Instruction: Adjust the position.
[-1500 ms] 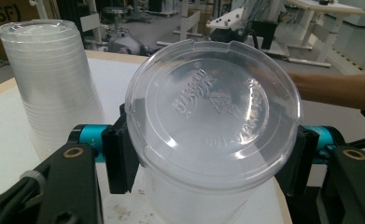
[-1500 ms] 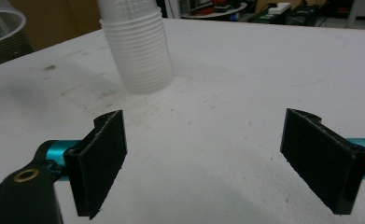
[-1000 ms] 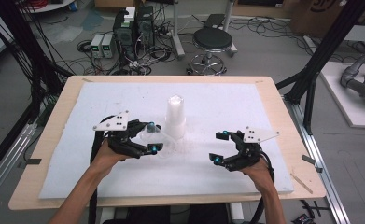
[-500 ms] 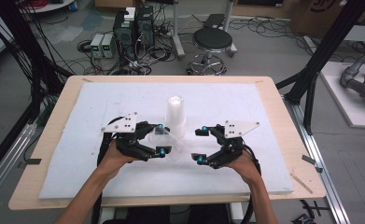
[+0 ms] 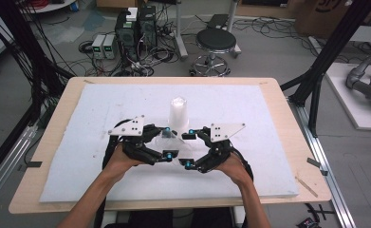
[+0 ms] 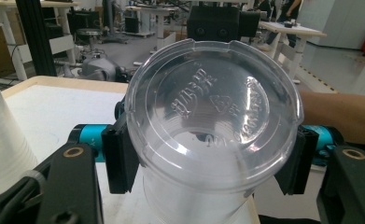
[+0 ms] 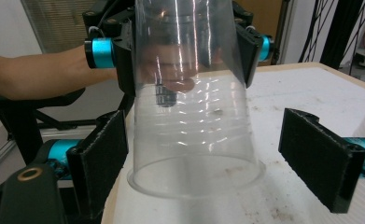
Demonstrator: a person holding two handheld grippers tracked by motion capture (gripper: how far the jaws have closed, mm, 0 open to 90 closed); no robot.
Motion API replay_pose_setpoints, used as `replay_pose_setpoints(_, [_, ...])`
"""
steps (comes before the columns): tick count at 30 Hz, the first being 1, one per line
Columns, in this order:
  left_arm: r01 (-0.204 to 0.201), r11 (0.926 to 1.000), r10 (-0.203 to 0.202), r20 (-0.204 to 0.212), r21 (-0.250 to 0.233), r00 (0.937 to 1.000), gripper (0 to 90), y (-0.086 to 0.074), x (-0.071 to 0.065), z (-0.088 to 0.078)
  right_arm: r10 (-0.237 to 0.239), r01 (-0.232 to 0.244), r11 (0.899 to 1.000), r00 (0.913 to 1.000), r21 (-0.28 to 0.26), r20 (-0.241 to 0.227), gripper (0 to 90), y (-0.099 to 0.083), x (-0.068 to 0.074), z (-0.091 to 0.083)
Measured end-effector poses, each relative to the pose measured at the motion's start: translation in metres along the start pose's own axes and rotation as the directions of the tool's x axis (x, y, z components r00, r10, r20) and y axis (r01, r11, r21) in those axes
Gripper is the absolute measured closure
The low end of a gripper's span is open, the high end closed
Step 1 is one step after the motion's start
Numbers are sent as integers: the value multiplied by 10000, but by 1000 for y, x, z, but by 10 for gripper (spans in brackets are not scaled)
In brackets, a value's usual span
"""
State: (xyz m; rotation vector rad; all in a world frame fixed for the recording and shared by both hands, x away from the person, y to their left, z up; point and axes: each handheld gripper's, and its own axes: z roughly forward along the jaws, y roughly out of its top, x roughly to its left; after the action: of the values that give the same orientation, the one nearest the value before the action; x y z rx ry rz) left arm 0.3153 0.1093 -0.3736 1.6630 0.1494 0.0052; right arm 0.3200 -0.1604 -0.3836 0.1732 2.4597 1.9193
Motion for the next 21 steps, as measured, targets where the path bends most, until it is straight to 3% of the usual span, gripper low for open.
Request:
replay_pose_setpoints(4, [8, 10000, -8, 19, 25, 10000, 355, 0, 0, 1, -108, 108, 9999, 9999, 17, -30, 201, 0, 2, 6])
replay_pose_setpoints(15, [4, 10000, -4, 162, 35, 9999, 355, -1, 0, 3, -275, 282, 9993, 9993, 261, -240, 203, -1, 5, 17])
replay_pose_setpoints(16, [21, 10000, -21, 168, 12, 9999, 355, -1, -1, 3, -319, 325, 9990, 9993, 311, -215, 263, -1, 5, 18])
replay_pose_setpoints(20, [-15, 10000, 14, 88, 89, 10000, 355, -1, 0, 2, -641, 640, 9970, 9979, 434, 12, 316, -2, 5, 21])
replay_pose_setpoints(21, [-33, 9999, 32, 62, 116, 10000, 355, -1, 0, 2, -524, 523, 9975, 9986, 474, 5, 320, -2, 6, 21])
